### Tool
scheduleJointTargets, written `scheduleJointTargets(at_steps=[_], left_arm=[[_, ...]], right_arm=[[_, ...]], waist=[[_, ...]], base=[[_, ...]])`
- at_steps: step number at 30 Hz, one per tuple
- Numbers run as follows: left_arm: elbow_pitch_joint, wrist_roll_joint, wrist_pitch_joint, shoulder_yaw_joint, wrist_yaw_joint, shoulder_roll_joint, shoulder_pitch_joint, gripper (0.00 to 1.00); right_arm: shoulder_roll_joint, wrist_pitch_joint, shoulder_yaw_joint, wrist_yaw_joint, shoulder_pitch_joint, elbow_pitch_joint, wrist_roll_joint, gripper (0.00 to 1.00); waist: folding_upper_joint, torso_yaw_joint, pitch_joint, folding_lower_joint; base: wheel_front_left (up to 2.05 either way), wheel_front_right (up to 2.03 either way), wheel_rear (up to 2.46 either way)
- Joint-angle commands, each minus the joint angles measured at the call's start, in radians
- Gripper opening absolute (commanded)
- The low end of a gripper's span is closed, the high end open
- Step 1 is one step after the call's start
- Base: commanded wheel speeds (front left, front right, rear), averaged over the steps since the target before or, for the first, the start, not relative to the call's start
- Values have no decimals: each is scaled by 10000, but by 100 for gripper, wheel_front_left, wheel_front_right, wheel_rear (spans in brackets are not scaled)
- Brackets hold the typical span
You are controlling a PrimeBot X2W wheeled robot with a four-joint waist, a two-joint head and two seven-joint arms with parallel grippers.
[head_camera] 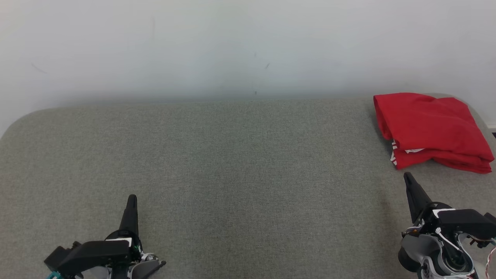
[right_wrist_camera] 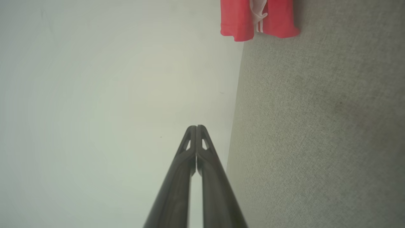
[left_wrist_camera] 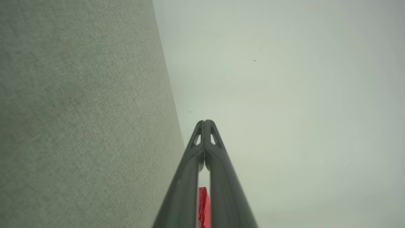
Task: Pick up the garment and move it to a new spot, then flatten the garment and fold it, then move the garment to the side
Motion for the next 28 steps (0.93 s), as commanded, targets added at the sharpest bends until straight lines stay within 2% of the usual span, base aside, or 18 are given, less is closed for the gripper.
scheduleJointTargets(at_steps=[1, 6, 28], left_arm=[[45, -158, 38, -13, -77, 32, -132, 0], [104, -525, 80, -28, -73, 33, -243, 0], [93, -496, 72, -22, -72, 32, -191, 0]], right_arm=[[-47, 91, -44, 31, -120, 26, 199, 0], [-55, 202, -109, 32, -205, 73, 505, 0], [-59, 188, -76, 32, -197, 66, 482, 0]], waist=[[-1, 4, 2, 0], [-1, 21, 11, 0], [-1, 22, 11, 0]], base=[[0, 0, 0], [0, 0, 0], [0, 0, 0]])
